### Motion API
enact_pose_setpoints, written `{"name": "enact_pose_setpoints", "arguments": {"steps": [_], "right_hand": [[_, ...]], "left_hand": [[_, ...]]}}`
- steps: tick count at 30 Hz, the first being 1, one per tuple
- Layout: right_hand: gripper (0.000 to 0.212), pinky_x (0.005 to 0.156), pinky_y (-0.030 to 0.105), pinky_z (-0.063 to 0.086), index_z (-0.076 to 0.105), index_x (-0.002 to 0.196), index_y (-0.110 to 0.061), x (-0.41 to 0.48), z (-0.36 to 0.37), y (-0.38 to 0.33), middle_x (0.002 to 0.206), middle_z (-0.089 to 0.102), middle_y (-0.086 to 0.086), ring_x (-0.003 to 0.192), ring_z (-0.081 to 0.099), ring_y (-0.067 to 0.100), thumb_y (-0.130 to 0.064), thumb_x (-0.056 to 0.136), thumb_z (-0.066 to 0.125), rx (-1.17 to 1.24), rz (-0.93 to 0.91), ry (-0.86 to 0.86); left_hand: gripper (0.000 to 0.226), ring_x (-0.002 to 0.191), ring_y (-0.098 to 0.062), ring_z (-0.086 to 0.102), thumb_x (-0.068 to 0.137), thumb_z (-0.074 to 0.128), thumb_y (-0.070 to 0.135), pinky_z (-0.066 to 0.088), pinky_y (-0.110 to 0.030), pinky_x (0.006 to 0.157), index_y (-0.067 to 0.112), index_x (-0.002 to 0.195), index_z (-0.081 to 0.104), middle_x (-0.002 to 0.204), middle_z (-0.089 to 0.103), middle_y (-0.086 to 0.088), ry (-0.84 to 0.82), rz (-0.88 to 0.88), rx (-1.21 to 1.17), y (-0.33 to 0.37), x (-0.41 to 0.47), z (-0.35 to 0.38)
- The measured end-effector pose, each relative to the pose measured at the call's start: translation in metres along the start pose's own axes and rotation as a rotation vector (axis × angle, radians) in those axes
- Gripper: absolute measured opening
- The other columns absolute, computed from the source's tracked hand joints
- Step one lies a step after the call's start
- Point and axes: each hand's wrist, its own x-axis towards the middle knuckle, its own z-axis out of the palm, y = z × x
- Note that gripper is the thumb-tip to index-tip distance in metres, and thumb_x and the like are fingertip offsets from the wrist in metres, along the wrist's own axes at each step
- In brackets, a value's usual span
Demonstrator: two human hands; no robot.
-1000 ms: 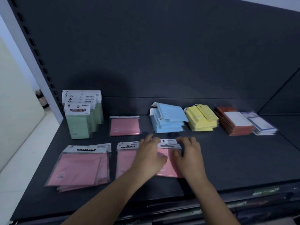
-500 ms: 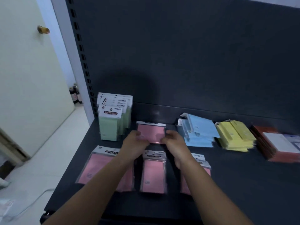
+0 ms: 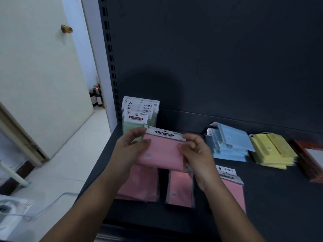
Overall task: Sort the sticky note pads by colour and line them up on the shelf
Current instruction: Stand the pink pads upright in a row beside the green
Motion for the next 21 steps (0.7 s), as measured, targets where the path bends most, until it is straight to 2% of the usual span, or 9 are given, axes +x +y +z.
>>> {"name": "enact_pose_setpoints", "arguments": {"steps": [2, 4, 6, 8, 11, 13, 15, 18, 21], "right_hand": [[0.027, 0.045, 0.019, 0.04, 0.057, 0.092, -0.025, -0.009, 0.014, 0.001, 0.072, 0.055, -0.003, 0.049, 0.049, 0.004, 0.001, 0.085, 0.062, -0.126, -0.017, -0.088], [0.028, 0.053, 0.023, 0.044, 0.054, 0.091, -0.031, -0.017, 0.028, 0.004, 0.082, 0.057, 0.0, 0.056, 0.053, 0.011, -0.006, 0.084, 0.065, -0.346, -0.037, -0.159], [0.026, 0.059, 0.019, 0.044, 0.052, 0.093, -0.034, -0.025, 0.04, 0.008, 0.086, 0.056, -0.005, 0.064, 0.054, 0.012, -0.013, 0.085, 0.064, -0.504, -0.07, -0.215], [0.025, 0.058, 0.012, 0.039, 0.052, 0.103, -0.029, -0.03, 0.05, 0.013, 0.087, 0.053, -0.008, 0.066, 0.051, 0.006, -0.014, 0.086, 0.062, -0.63, -0.134, -0.225], [0.036, 0.074, 0.019, 0.037, 0.048, 0.12, -0.018, -0.035, 0.06, 0.019, 0.103, 0.05, -0.002, 0.086, 0.051, 0.011, -0.015, 0.086, 0.058, -0.85, -0.183, -0.22], [0.044, 0.086, 0.022, 0.033, 0.043, 0.127, -0.016, -0.039, 0.064, 0.022, 0.119, 0.043, 0.001, 0.107, 0.047, 0.017, -0.017, 0.086, 0.058, -0.968, -0.182, -0.23], [0.047, 0.091, 0.02, 0.027, 0.04, 0.13, -0.014, -0.042, 0.066, 0.024, 0.127, 0.037, 0.003, 0.118, 0.039, 0.019, -0.017, 0.086, 0.056, -1.021, -0.181, -0.222], [0.046, 0.1, 0.02, 0.022, 0.04, 0.131, -0.01, -0.045, 0.069, 0.025, 0.132, 0.034, 0.007, 0.124, 0.035, 0.022, -0.015, 0.087, 0.053, -1.059, -0.149, -0.212], [0.049, 0.106, 0.024, 0.024, 0.036, 0.134, -0.009, -0.048, 0.073, 0.026, 0.137, 0.034, 0.009, 0.128, 0.035, 0.023, -0.016, 0.088, 0.053, -1.004, -0.024, -0.233]], "left_hand": [[0.022, 0.08, -0.014, 0.064, 0.086, 0.062, 0.006, 0.056, -0.021, 0.062, 0.022, 0.101, 0.066, 0.096, 0.068, 0.001, 0.032, 0.032, 0.067, 0.001, -0.006, -0.017], [0.021, 0.076, -0.013, 0.062, 0.087, 0.061, 0.009, 0.053, -0.021, 0.062, 0.026, 0.099, 0.066, 0.091, 0.067, 0.0, 0.12, 0.09, 0.26, -0.002, -0.01, -0.035], [0.02, 0.07, -0.016, 0.056, 0.087, 0.061, 0.011, 0.049, -0.027, 0.063, 0.025, 0.101, 0.066, 0.083, 0.063, -0.002, 0.192, 0.141, 0.462, -0.008, -0.012, -0.05], [0.02, 0.066, -0.017, 0.051, 0.086, 0.062, 0.012, 0.044, -0.029, 0.062, 0.021, 0.103, 0.065, 0.077, 0.058, 0.0, 0.226, 0.163, 0.593, -0.015, -0.015, -0.06], [0.024, 0.075, -0.014, 0.051, 0.082, 0.067, 0.012, 0.041, -0.023, 0.066, 0.017, 0.104, 0.061, 0.085, 0.055, 0.005, 0.246, 0.182, 0.726, -0.023, -0.019, -0.067], [0.031, 0.09, -0.016, 0.052, 0.082, 0.065, 0.01, 0.043, -0.028, 0.08, 0.014, 0.112, 0.057, 0.102, 0.054, 0.0, 0.226, 0.14, 0.702, -0.029, -0.021, -0.066], [0.036, 0.102, -0.015, 0.051, 0.085, 0.061, 0.01, 0.042, -0.029, 0.091, 0.014, 0.12, 0.052, 0.114, 0.052, 0.001, 0.198, 0.092, 0.651, -0.033, -0.025, -0.064], [0.038, 0.106, -0.012, 0.05, 0.088, 0.055, 0.008, 0.037, -0.025, 0.089, 0.015, 0.125, 0.049, 0.118, 0.051, 0.004, 0.181, 0.089, 0.61, -0.034, -0.027, -0.061], [0.036, 0.103, -0.015, 0.051, 0.088, 0.052, 0.005, 0.04, -0.028, 0.086, 0.015, 0.123, 0.049, 0.117, 0.053, 0.002, 0.174, 0.045, 0.582, -0.032, -0.028, -0.057]]}}
